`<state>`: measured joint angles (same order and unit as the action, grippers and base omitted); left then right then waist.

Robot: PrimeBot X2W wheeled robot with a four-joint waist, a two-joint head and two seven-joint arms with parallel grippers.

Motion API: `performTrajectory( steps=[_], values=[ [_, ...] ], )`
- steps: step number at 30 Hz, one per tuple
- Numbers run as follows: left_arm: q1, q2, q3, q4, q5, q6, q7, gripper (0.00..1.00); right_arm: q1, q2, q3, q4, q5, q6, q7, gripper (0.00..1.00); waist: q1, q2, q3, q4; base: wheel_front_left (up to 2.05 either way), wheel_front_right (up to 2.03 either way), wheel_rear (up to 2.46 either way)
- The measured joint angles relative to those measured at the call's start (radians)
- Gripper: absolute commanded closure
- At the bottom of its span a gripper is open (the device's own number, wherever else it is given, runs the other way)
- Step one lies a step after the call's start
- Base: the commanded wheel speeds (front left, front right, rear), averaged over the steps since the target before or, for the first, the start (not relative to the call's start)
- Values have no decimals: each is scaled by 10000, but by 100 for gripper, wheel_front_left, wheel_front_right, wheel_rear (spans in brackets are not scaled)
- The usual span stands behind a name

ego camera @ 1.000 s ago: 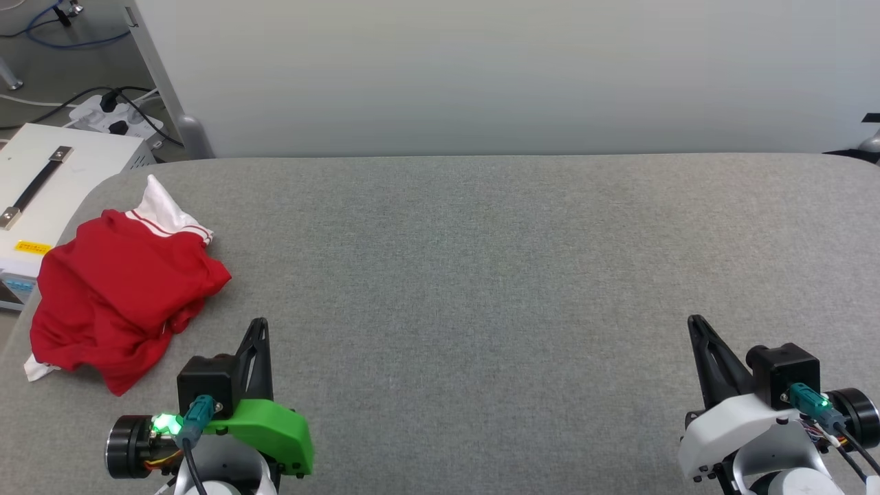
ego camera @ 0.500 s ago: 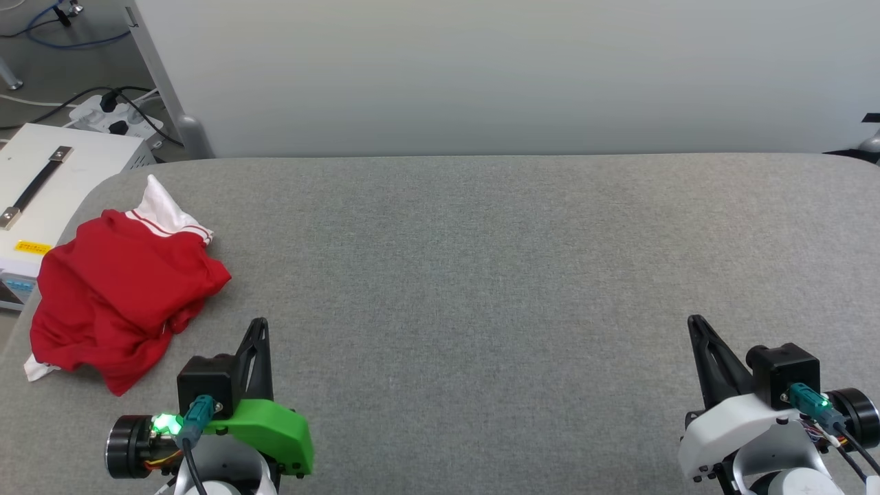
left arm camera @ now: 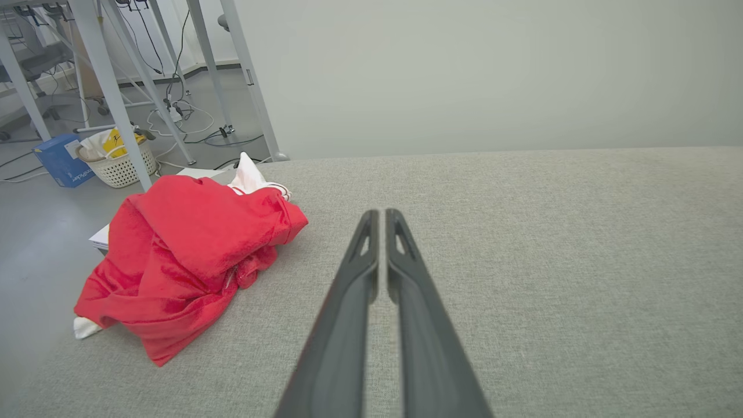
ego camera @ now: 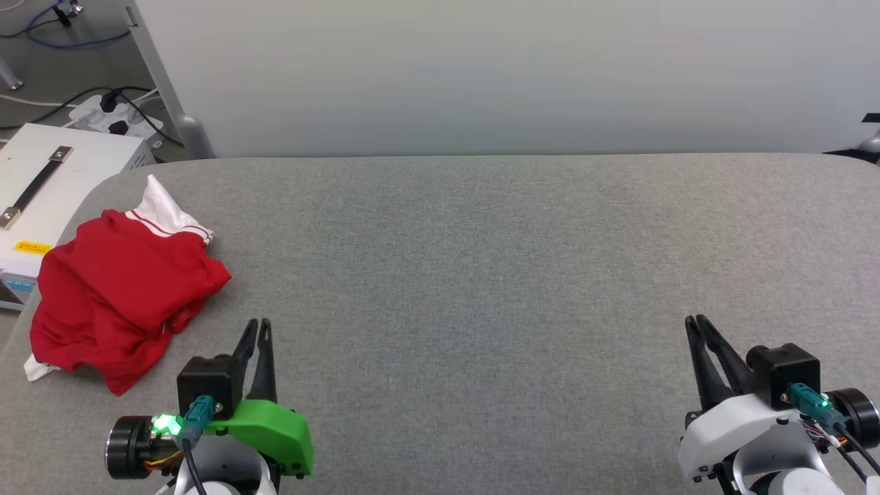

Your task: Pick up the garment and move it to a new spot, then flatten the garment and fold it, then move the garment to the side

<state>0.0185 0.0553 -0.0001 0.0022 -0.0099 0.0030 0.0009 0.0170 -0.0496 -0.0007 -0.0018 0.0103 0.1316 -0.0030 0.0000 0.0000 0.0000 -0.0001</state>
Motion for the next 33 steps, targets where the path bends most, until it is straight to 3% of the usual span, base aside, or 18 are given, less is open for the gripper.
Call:
performTrajectory(
  steps=[33],
  values=[
    [21,0,-244,-167,-142,205,-546,0,189,2,-301,-453,920,0,-552,0,0,0,-61,14,0,0,0]
  ],
)
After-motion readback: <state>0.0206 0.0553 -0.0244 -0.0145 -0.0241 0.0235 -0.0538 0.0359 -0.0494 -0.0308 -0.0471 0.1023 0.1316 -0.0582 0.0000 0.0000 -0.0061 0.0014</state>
